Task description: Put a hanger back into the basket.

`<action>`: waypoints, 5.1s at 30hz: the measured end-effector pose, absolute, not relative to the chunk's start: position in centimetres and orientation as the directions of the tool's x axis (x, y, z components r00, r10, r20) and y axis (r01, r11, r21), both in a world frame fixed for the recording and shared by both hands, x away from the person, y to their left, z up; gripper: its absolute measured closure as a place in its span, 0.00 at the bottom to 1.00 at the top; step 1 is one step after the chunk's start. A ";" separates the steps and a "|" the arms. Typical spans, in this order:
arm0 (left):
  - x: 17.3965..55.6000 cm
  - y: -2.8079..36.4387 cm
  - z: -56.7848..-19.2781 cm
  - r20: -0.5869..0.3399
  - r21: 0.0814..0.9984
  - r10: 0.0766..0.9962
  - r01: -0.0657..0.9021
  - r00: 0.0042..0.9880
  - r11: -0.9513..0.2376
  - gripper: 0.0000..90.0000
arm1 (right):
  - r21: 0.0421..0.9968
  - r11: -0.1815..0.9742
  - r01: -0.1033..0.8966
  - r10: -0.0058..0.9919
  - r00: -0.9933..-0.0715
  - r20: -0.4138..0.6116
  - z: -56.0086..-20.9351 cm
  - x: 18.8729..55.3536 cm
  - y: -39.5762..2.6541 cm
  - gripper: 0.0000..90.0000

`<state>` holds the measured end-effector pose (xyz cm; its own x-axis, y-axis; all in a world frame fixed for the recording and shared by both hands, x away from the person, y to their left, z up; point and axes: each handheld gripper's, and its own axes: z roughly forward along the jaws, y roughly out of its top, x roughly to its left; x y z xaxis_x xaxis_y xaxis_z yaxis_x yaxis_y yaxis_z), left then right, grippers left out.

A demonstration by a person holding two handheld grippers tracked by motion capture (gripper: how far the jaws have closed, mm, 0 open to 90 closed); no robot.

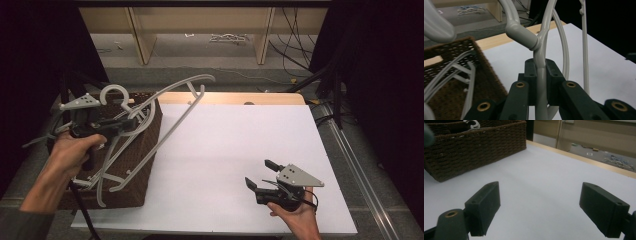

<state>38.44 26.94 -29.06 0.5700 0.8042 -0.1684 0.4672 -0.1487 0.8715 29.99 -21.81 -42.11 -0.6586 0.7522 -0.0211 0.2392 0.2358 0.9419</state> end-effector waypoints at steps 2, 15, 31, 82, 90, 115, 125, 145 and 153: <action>38.9 27.7 -28.8 -0.158 0.870 0.825 0.471 0.543 -0.144 0.90 | 0.939 0.241 0.244 0.751 -0.660 -0.021 -42.2 30.0 -21.9 0.20; 42.0 31.5 -29.5 -0.101 0.873 0.899 0.471 0.426 -0.126 0.90 | 0.937 0.247 0.247 0.743 -0.669 -0.019 -42.4 30.0 -21.8 0.20; 43.0 36.0 -33.1 0.000 0.851 0.945 0.496 0.327 -0.172 0.90 | 0.927 0.250 0.278 0.741 -0.672 0.002 -42.6 30.0 -21.7 0.20; 43.5 38.3 -40.8 0.152 0.663 0.950 0.685 0.273 -0.303 0.84 | 0.924 0.267 0.273 0.730 -0.684 -0.009 -43.1 30.5 -21.7 0.19; 42.6 38.7 -39.6 0.128 0.710 0.978 0.673 0.167 -0.207 0.59 | 0.925 0.263 0.273 0.731 -0.682 -0.006 -43.1 30.5 -21.7 0.19; 37.6 30.7 -35.3 -0.159 0.885 0.935 0.466 0.318 -0.009 0.17 | 0.915 0.272 0.297 0.729 -0.684 0.005 -43.0 30.3 -21.6 0.19; 35.8 26.8 -34.9 -0.157 0.911 0.892 0.412 0.425 -0.036 0.17 | 0.922 0.265 0.284 0.729 -0.684 0.001 -43.0 30.4 -21.6 0.19; 32.3 18.7 -36.5 -0.149 0.949 0.785 0.311 0.601 -0.058 0.17 | 0.924 0.245 0.292 0.727 -0.686 0.023 -43.0 30.2 -21.4 0.19; 31.1 16.9 -38.6 -0.144 0.954 0.756 0.292 0.639 -0.065 0.17 | 0.925 0.246 0.289 0.721 -0.692 0.024 -42.9 29.9 -21.2 0.19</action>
